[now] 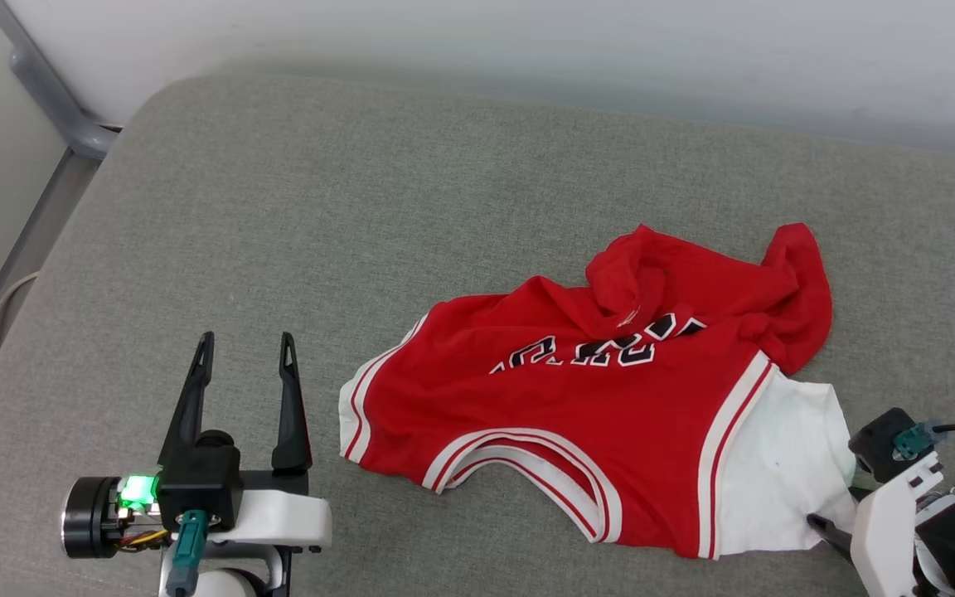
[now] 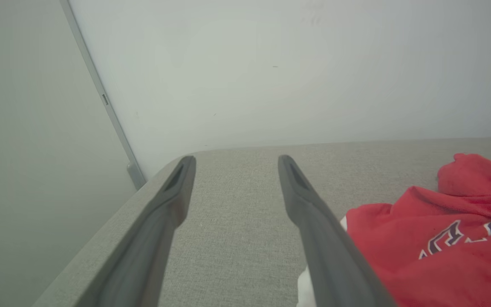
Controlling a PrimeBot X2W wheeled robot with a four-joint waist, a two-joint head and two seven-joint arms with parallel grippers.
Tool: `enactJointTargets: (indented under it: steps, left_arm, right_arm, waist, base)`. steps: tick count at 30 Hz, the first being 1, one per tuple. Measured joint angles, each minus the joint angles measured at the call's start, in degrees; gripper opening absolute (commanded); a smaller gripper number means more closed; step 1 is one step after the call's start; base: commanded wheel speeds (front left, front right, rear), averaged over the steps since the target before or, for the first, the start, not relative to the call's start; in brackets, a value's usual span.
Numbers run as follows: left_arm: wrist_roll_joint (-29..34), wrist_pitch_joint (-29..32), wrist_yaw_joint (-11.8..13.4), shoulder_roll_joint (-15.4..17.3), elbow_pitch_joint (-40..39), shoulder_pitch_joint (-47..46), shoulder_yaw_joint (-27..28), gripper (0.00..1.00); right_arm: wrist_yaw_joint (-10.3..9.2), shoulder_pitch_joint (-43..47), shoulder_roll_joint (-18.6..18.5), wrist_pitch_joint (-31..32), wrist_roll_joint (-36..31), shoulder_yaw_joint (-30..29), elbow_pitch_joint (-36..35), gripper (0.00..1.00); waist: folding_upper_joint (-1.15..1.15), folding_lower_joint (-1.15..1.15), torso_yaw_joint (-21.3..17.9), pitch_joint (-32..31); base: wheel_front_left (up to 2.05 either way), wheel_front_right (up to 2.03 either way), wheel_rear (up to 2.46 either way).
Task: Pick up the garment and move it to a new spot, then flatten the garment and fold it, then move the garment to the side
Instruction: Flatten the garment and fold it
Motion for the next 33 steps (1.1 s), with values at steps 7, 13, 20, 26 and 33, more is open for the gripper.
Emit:
enactJointTargets:
  steps: [7, 13, 20, 26, 33]
  left_arm:
    - [2.2, 0.0, -3.0, -1.8, 1.9, 1.3, 3.0, 1.0]
    - [3.3, 0.0, -4.5, -2.7, 2.1, 3.4, 4.7, 1.0]
    - [4.3, 0.0, -6.0, -4.0, 2.2, 4.6, 6.1, 1.0]
    - [5.1, 0.0, -7.4, -4.9, 2.6, 4.7, 6.6, 1.0]
    - [5.9, 0.0, -8.7, -5.7, 3.1, 4.7, 7.2, 1.0]
  right_arm:
    - [0.47, -2.6, 1.0, -9.9, 0.4, -3.2, 0.4, 0.0]
    - [0.47, 0.7, 0.5, -12.6, 1.9, -12.2, -4.6, 0.0]
    - [0.47, 9.9, 1.3, -11.2, 2.0, -26.2, -7.4, 0.0]
    - [0.47, 16.3, 4.5, -9.2, 0.8, -35.1, -4.6, 0.0]
    - [0.47, 20.0, 8.7, -7.6, -0.8, -41.0, 2.3, 0.0]
  waist:
    - [0.0, 0.01, -1.6, -2.4]
    - [0.0, 0.01, -3.1, -4.3]
    - [0.0, 0.01, -5.0, -5.2]
    - [0.0, 0.01, -5.6, -5.3]
    - [0.0, 0.01, -5.1, -4.9]
  base:
    - [0.0, 0.0, 0.0]
    - [0.0, 0.0, 0.0]
    - [0.0, 0.0, 0.0]
    - [0.0, 0.0, 0.0]
    - [0.0, 0.0, 0.0]
